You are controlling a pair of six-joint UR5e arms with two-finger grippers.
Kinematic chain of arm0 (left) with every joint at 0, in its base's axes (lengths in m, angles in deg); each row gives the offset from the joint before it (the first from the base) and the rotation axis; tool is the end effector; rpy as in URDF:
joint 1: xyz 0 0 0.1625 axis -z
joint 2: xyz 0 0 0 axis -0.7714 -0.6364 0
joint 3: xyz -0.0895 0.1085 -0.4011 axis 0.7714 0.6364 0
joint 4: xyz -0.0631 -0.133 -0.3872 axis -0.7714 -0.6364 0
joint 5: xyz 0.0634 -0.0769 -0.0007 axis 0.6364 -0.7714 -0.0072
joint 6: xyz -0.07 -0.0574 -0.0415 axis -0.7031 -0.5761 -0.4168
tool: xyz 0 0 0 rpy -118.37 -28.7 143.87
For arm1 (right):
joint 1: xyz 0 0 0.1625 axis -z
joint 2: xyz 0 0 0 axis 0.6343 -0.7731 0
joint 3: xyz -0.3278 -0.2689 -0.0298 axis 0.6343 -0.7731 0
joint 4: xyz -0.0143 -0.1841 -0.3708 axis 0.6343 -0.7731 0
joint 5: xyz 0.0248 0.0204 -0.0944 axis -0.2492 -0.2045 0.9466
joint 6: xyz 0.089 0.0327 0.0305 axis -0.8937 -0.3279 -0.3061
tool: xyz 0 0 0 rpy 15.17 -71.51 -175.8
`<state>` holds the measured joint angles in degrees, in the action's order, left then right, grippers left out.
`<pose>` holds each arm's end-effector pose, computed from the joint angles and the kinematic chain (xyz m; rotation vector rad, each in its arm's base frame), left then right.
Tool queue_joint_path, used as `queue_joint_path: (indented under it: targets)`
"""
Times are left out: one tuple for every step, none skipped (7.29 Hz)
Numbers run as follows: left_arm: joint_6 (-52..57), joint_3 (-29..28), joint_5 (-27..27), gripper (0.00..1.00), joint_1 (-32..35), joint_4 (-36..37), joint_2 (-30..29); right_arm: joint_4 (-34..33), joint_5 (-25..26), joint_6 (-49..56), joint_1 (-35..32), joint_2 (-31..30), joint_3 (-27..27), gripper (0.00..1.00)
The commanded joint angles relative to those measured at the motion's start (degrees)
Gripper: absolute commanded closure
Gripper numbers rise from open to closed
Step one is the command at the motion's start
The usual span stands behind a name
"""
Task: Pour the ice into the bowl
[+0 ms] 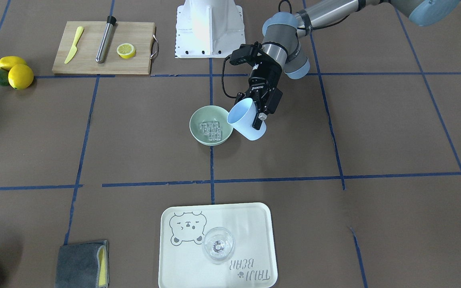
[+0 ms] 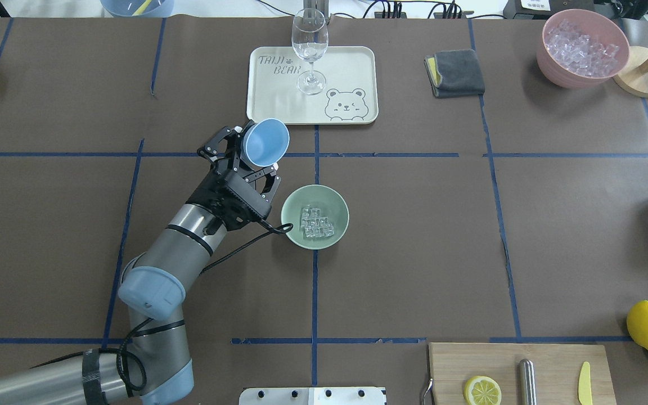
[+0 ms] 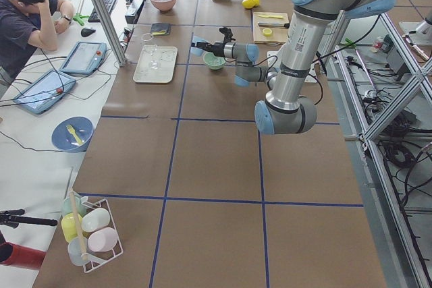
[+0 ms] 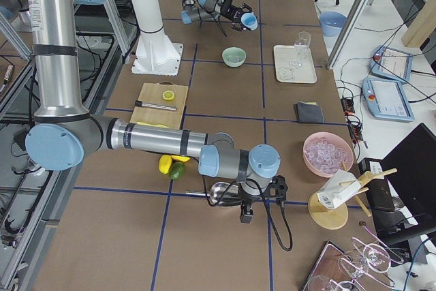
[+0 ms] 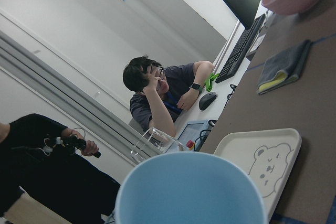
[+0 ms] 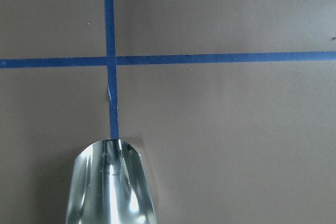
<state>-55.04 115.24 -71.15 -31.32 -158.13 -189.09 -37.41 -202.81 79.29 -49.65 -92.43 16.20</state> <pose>0.5057 -0.3894 0.2562 1.6732 0.4805 0.2723 0.0593 -0.4965 0.7065 -0.0844 -0.7160 0.0075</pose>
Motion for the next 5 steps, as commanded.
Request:
queue_joint_path:
  targets:
    - [-22.1,6.6,-9.2,1.00,2.6,-0.2,7.1,1.2,0.0,0.1,0.0,-0.3,0.0,0.00]
    - [-24.9,8.1,-9.0,1.00,3.4,-0.2,10.8,1.2,0.0,0.3,0.0,-0.5,0.0,0.00]
    - [-29.7,8.1,-8.8,1.00,4.6,-0.3,15.7,2.0,-0.1,0.4,0.0,-1.2,0.0,0.00]
    - [-34.9,8.6,-8.6,1.00,5.6,-0.4,18.9,3.2,-0.1,0.6,0.0,-1.8,-0.1,0.00]
    - [-46.0,8.9,-8.8,1.00,5.7,-0.4,22.3,3.3,-0.1,0.7,0.0,-2.3,0.0,0.00]
